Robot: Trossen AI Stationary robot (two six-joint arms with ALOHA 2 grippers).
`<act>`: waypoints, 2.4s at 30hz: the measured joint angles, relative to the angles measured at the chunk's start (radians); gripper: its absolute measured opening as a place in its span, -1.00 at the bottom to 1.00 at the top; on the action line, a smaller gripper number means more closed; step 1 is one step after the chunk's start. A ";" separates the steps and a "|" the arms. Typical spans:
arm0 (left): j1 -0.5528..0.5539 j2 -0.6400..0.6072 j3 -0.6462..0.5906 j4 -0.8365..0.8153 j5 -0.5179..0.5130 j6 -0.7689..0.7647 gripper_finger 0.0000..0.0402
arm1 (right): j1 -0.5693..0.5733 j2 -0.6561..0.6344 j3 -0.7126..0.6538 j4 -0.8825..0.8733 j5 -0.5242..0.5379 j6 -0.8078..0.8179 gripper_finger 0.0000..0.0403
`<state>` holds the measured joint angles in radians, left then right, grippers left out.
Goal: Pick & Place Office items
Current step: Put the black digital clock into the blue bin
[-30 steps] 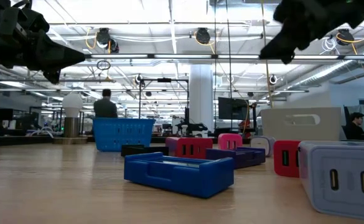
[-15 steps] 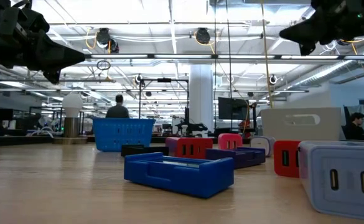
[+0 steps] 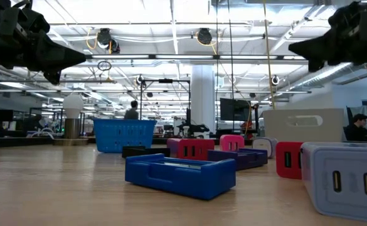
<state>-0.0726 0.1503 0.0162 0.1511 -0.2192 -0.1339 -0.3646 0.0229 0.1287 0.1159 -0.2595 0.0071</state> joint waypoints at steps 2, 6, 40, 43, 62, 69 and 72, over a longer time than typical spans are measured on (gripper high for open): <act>0.000 0.000 0.000 -0.003 0.000 -0.001 -0.87 | 0.000 -0.006 -0.035 0.037 0.004 0.000 -1.00; 0.000 0.000 0.000 -0.007 0.000 -0.002 -0.87 | 0.000 -0.009 -0.074 0.072 0.024 0.007 -1.00; -0.028 0.967 0.782 -0.513 0.065 0.049 -0.87 | 0.000 -0.007 -0.094 0.058 0.019 0.034 -1.00; -0.028 1.106 0.895 -0.566 0.142 0.113 -0.87 | 0.000 -0.007 -0.095 0.054 0.019 0.034 -1.00; -0.011 1.681 1.310 -0.895 0.337 0.442 -0.87 | 0.000 -0.006 -0.095 0.046 0.019 0.053 -0.99; -0.025 1.735 1.336 -0.883 0.354 0.498 -0.86 | 0.000 -0.006 -0.095 0.045 0.018 0.053 -1.00; -0.037 1.743 1.337 -0.872 0.363 0.517 -0.77 | 0.000 -0.006 -0.095 0.043 0.018 0.053 -0.99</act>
<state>-0.1095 1.8935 1.3533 -0.7206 0.1439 0.3832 -0.3649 0.0166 0.0335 0.1589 -0.2413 0.0597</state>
